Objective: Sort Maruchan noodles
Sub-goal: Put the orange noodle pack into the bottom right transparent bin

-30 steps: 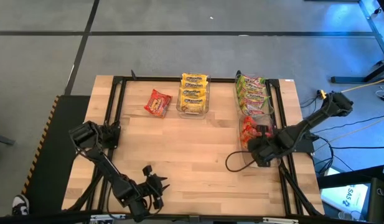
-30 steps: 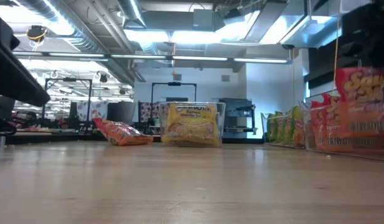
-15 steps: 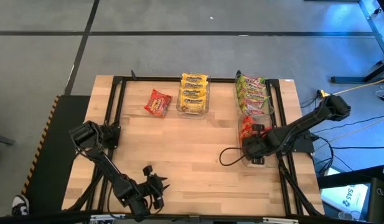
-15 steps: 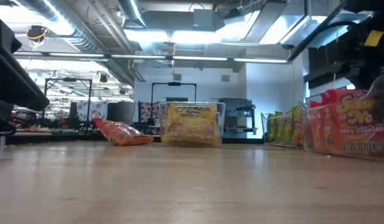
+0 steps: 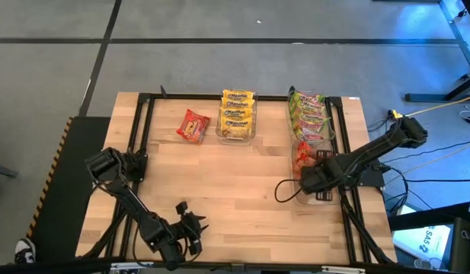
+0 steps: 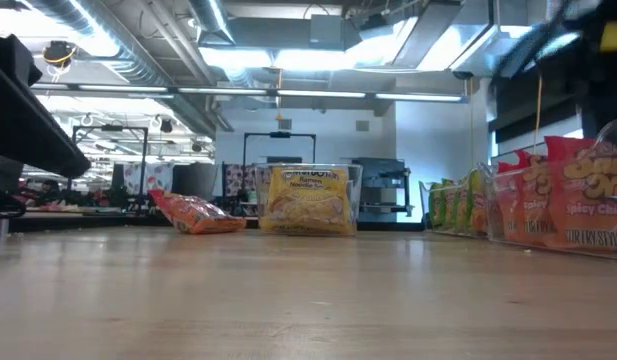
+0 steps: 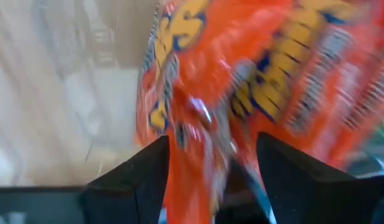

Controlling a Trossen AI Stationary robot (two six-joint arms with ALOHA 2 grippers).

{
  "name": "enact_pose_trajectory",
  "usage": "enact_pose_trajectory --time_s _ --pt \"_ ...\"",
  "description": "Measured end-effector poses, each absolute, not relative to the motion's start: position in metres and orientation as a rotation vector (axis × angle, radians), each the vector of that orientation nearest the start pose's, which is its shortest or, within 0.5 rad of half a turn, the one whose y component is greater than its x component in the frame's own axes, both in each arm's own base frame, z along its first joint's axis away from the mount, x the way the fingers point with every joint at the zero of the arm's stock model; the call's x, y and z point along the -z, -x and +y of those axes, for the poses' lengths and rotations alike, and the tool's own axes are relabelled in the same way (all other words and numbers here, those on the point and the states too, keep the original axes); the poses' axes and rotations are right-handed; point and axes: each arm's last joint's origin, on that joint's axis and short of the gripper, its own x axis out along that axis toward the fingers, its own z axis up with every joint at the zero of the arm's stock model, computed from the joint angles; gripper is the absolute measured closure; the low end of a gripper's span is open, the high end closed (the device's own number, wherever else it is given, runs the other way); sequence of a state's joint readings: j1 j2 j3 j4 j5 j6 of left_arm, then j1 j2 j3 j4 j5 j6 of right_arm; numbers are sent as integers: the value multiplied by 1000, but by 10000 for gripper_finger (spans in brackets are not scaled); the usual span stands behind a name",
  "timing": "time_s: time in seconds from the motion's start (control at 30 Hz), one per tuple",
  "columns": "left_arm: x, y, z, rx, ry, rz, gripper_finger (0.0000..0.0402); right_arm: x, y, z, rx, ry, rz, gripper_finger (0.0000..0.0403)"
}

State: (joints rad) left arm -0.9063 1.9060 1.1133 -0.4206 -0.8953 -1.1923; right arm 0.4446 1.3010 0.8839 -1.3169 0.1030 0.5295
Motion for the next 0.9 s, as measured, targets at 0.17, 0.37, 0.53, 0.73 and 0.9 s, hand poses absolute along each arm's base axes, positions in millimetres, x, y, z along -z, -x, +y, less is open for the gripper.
enact_pose_trajectory --time_s 0.17,0.37,0.53,0.73,0.9 --pt "-139 -240 -259 -393 184 640 269 -260 -171 78 231 20 1624 190" --pt "-145 -252 -246 -406 182 683 269 -279 -205 92 232 -4 1183 193" --pt "-173 -264 -217 -470 153 686 269 -263 -241 113 184 42 721 193" --pt "-212 -266 -162 -635 117 682 269 -221 -264 126 3 103 463 193" --pt "-234 -261 -101 -876 120 717 269 -197 -274 132 -29 168 416 193"
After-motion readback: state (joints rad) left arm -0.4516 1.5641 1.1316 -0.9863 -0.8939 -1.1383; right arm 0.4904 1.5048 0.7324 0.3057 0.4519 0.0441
